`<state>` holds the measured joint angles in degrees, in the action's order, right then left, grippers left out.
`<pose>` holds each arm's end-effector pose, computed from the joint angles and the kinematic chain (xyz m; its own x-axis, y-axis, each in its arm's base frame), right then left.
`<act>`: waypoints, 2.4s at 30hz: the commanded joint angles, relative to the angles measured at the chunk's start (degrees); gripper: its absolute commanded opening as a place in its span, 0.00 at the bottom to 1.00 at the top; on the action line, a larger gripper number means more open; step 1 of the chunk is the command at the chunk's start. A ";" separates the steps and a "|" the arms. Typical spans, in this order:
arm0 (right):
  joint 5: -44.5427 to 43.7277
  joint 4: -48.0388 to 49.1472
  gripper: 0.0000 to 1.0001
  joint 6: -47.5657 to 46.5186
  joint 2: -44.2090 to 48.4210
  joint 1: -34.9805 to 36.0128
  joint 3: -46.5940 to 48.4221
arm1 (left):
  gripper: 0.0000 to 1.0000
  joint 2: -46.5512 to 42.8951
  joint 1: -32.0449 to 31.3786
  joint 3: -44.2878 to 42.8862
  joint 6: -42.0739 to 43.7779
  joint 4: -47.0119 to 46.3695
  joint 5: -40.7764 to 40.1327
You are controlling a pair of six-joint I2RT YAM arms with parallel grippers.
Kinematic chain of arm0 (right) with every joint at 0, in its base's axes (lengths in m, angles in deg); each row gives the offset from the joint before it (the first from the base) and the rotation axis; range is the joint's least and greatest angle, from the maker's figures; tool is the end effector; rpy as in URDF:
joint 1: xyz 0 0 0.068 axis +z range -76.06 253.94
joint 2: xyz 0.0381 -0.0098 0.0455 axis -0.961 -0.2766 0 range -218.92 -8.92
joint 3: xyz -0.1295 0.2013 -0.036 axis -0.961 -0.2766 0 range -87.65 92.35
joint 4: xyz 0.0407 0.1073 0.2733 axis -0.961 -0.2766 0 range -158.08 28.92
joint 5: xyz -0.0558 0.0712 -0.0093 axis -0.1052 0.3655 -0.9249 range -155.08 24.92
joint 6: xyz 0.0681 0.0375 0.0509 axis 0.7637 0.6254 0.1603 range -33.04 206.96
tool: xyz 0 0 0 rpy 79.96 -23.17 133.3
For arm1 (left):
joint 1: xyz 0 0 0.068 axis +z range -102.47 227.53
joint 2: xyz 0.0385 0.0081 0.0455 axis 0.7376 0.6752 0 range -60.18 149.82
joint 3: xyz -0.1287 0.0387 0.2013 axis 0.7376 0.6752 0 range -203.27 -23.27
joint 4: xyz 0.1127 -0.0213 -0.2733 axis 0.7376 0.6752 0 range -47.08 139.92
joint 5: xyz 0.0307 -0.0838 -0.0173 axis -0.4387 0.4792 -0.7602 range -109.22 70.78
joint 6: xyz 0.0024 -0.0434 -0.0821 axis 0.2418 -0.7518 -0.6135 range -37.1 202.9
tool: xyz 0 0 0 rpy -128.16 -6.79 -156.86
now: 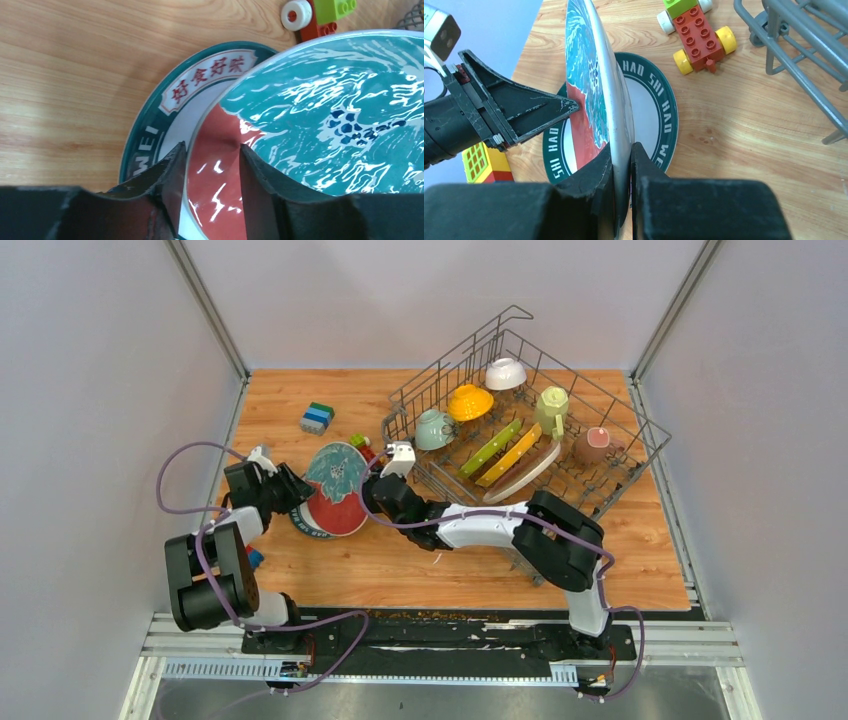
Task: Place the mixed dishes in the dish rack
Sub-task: Pick up the plate at the center of the board, then insert the plate into the dish rack.
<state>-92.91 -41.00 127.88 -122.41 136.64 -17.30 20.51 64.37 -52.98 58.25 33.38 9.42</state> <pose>0.2619 0.4222 0.1193 -0.5214 0.2527 -0.8150 -0.3271 0.8230 0.4644 0.3151 0.0534 0.0637 -0.6130 -0.5679 -0.5492 -0.1826 0.7782 -0.6009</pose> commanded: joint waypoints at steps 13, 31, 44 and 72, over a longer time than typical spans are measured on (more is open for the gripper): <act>6.07 -6.53 0.00 -7.61 15.84 2.52 -0.24 | 0.85 -19.09 -2.34 -1.54 -3.93 8.87 -1.31; -0.51 -12.15 0.00 -12.02 37.48 2.43 -6.60 | 1.00 -29.10 -2.25 -2.70 -4.32 17.73 -12.50; -16.50 -24.86 0.00 -15.04 59.67 2.43 -8.14 | 1.00 -27.97 -2.25 -3.88 -5.59 17.36 -13.15; -60.03 -39.74 0.00 -28.75 69.19 2.52 -0.99 | 1.00 -20.14 -2.26 -5.55 -5.47 14.95 -13.74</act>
<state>-146.57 -92.76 107.21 -54.11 139.00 -20.23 -0.08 62.23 -56.00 52.77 50.39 -3.43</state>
